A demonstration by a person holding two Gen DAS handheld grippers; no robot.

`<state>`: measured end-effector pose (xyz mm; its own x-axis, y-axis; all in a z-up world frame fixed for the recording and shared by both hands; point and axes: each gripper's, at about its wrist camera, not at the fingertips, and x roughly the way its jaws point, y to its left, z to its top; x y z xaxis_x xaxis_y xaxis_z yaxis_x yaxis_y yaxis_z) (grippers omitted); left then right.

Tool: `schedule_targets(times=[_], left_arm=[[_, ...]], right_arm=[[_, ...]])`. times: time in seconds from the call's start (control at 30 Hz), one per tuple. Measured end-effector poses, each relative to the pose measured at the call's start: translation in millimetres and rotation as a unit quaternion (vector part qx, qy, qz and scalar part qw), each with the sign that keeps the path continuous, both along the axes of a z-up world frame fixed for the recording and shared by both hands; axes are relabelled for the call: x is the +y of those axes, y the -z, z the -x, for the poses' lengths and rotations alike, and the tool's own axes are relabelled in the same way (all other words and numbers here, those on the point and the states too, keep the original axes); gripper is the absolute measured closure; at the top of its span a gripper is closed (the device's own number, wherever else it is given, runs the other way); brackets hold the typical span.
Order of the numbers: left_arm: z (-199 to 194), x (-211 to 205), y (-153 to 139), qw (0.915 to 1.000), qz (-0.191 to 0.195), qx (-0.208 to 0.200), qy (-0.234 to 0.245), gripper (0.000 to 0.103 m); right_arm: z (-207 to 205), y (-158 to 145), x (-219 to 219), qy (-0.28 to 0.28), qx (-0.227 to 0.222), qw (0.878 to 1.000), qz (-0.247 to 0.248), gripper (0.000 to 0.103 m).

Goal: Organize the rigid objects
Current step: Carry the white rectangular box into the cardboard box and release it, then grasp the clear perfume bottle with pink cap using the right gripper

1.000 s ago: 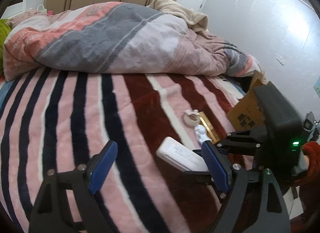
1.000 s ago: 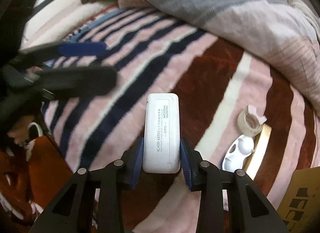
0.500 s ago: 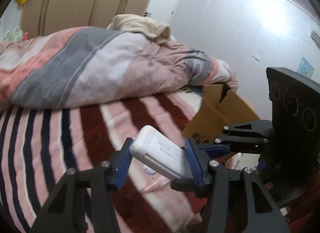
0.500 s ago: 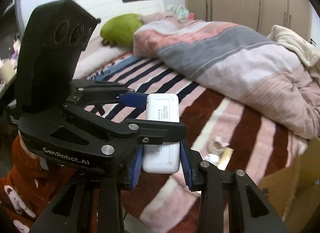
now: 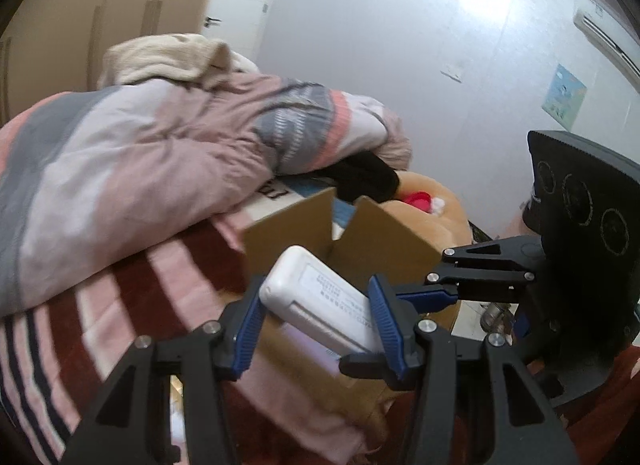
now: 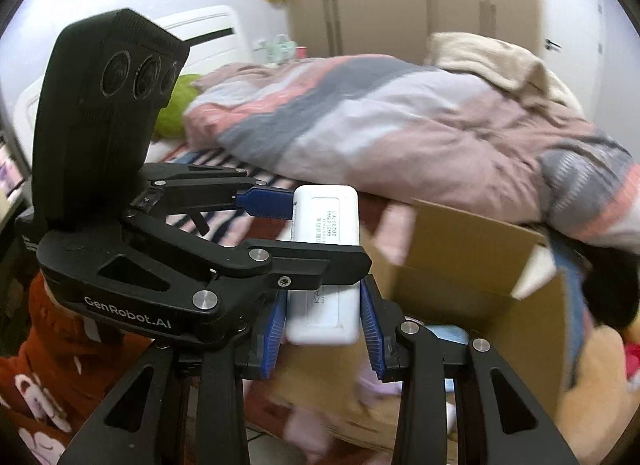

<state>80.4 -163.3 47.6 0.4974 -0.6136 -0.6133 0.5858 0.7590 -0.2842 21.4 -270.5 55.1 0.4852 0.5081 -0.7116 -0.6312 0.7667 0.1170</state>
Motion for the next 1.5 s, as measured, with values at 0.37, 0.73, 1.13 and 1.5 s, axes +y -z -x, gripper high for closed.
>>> schedule_targets(times=[0.37,0.73,1.13,1.5], left_arm=[[-26.1,-60.5,26.0,0.9981,-0.049,0.034,0.016,0.043],[-14.3,-22.5,11.6,0.9987,-0.043,0.013,-0.026,0.023],[34.5,100.0,-8.9,0.9909,-0.041,-0.023,-0.126,0.02],[76.1,198.7,39.8,0.981,-0.041,-0.028,-0.188,0.018]], right_arm=[[-27.4,33.0,-60.8,0.041,0.034,0.998,0.022,0.071],[-26.5,32.4,-62.6,0.051,0.03,0.998,0.022,0.055],[5.3,6.7,21.3,-0.019,0.0,1.0,0.017,0.055],[33.9,61.6,142.7,-0.113,0.048,0.991,0.052,0.047]])
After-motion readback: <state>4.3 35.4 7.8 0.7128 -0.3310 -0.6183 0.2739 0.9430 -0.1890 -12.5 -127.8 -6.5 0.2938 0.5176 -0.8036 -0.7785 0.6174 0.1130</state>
